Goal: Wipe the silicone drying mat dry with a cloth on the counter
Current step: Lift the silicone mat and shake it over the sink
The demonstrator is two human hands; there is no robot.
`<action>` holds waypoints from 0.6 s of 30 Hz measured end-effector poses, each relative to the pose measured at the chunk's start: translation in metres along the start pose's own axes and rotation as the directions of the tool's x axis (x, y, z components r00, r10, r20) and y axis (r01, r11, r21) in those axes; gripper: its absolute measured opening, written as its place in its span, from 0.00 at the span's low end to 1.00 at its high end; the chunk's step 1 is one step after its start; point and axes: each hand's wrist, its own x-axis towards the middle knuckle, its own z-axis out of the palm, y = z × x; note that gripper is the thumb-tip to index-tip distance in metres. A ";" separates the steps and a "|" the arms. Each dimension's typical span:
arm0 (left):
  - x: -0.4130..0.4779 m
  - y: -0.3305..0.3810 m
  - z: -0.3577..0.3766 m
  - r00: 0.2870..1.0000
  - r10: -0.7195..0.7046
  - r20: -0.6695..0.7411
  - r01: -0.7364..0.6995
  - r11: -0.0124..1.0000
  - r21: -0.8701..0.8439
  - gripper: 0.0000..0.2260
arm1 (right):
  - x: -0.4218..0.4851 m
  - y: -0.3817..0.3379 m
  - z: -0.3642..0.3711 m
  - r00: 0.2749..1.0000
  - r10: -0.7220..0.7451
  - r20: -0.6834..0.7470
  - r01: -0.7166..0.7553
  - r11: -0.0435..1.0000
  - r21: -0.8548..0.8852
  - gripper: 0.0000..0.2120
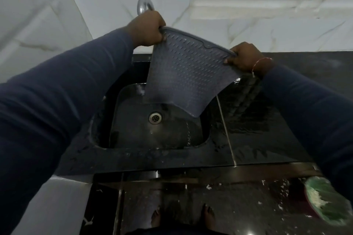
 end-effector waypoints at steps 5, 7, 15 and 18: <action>-0.023 -0.015 -0.004 0.993 -0.104 -0.053 0.107 0.993 0.052 0.03 | 0.015 -0.034 -0.020 0.993 -0.105 -0.059 0.103 0.994 -0.042 0.09; -0.027 -0.026 -0.002 0.959 -0.181 -0.218 0.181 0.983 -0.017 0.04 | 0.017 -0.041 -0.025 0.965 -0.121 -0.232 0.141 0.987 0.071 0.10; -0.042 -0.052 0.004 0.922 -0.356 -0.153 0.286 0.892 -0.349 0.03 | 0.024 -0.068 -0.026 0.958 -0.209 -0.196 0.209 0.978 -0.021 0.09; -0.040 -0.053 0.001 0.932 -0.348 -0.102 0.274 0.859 -0.432 0.02 | 0.024 -0.074 -0.034 0.968 -0.221 -0.122 0.221 0.975 -0.016 0.07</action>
